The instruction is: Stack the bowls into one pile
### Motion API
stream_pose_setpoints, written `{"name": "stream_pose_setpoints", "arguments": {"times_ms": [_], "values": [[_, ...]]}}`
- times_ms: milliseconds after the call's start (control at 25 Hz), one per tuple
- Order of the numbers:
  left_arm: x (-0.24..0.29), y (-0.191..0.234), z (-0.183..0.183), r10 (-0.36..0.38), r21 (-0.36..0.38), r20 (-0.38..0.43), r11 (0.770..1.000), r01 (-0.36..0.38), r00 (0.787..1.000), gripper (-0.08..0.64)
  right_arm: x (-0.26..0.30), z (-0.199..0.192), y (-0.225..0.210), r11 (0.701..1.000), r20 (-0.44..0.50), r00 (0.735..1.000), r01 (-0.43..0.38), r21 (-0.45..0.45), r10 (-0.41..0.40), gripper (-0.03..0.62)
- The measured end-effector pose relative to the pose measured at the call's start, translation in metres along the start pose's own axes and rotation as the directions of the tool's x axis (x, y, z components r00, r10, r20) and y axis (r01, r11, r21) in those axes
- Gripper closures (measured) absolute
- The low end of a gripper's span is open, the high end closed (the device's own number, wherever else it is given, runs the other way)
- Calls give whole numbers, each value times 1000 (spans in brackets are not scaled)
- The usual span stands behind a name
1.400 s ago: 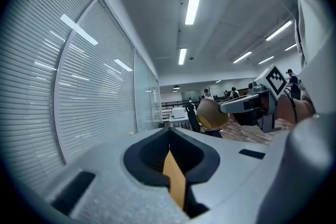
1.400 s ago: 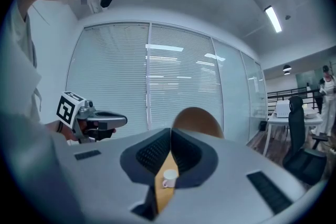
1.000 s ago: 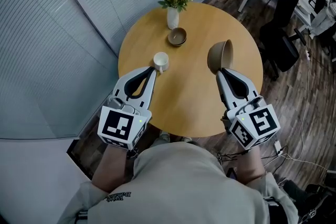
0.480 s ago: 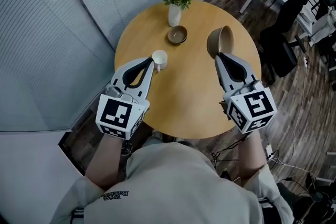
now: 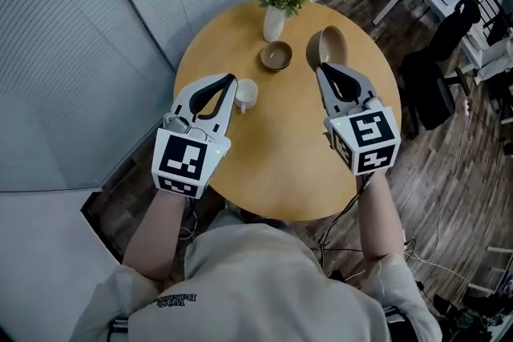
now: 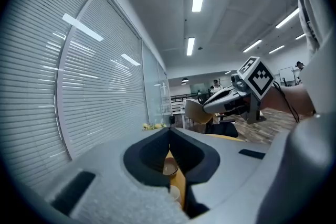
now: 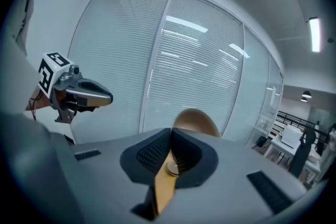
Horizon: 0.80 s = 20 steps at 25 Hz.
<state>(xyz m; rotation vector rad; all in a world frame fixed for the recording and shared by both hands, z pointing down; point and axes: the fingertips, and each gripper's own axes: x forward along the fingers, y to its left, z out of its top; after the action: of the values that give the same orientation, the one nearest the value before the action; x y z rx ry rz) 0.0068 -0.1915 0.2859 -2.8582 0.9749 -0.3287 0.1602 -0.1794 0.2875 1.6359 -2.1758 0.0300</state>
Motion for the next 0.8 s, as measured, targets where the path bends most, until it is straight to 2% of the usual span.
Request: {"name": "stream_pose_setpoints", "arguments": {"times_ms": [240,400,800], "values": [[19,19,-7,27,-31,-11,999,-28,1000,538,45,-9,-7,998,-62,998,-23,-51,19,561],[38,31,-22,23,-147,0,989,-22,1000,538,78,-25,-9,994,-111,991,-85,-64,77,561],[76,49,-69,39,-137,-77,989,-49,996,538,142,-73,-15,985,-234,967,-131,-113,102,561]]}}
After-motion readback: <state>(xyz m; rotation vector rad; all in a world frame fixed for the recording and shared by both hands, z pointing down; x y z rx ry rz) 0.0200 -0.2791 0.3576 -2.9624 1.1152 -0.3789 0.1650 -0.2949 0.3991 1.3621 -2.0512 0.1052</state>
